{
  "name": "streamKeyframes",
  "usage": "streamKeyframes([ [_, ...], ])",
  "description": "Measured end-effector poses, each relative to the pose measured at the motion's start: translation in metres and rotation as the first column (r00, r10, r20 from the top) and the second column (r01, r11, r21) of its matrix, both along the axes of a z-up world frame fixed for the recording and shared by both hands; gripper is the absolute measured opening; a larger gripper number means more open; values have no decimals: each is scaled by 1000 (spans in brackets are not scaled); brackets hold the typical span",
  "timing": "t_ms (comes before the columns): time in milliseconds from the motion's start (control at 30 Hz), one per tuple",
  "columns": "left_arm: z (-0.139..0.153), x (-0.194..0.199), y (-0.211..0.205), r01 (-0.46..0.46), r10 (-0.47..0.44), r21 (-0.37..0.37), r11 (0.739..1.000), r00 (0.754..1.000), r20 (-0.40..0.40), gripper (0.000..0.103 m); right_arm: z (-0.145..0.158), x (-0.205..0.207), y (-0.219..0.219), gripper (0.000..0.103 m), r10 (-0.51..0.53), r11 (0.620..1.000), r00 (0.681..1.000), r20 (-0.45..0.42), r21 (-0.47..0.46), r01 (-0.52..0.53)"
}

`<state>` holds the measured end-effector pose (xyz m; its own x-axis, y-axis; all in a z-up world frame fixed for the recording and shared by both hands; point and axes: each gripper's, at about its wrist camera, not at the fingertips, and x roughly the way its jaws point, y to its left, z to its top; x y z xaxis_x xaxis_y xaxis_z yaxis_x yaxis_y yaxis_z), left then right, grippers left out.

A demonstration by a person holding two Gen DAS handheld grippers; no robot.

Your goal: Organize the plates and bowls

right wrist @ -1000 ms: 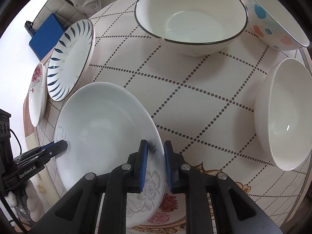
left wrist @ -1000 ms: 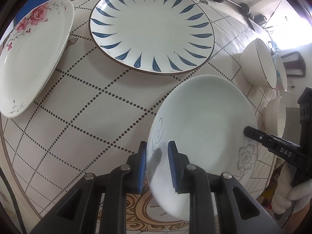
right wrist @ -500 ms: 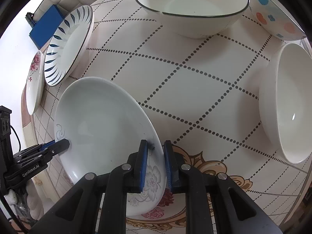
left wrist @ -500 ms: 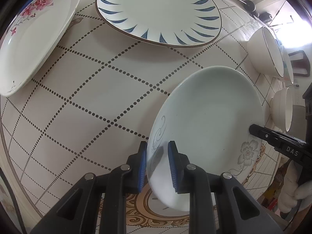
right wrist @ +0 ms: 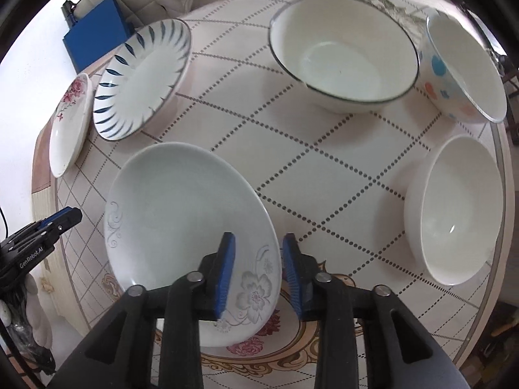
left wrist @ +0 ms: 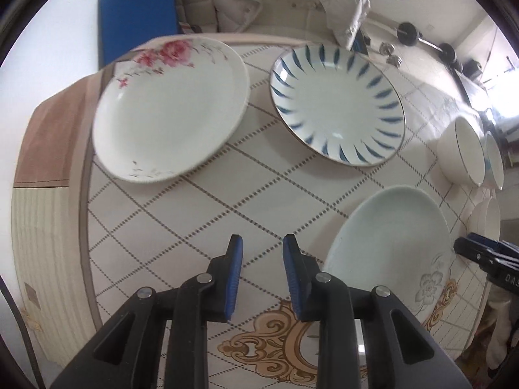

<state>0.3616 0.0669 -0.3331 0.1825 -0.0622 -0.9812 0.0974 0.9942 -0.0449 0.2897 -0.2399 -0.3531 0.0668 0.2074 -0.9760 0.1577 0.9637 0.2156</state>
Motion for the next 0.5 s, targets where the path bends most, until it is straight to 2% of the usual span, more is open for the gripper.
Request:
streamKeyframes([
  [33,9,3,10,-30,30,-8,1000,999,26,24,8,5,5,68,10,1000,1000,21,1,-10],
  [100,27,11,30,-85,87,-31,996,993,83,24,23,13,16,83,23,999,997,71,35,-26],
  [200,46,27,64,-156,164,-64,986,975,152,26,42,33,37,85,41,994,991,131,95,-53],
  [267,50,43,87,-188,199,-84,979,967,161,31,52,53,59,98,66,986,983,169,137,-90],
  [367,42,63,121,-247,258,-99,964,957,129,31,63,87,98,100,128,975,969,212,151,-162],
  [500,24,79,166,-331,346,-184,926,937,56,31,71,142,150,100,221,948,950,221,179,-262],
])
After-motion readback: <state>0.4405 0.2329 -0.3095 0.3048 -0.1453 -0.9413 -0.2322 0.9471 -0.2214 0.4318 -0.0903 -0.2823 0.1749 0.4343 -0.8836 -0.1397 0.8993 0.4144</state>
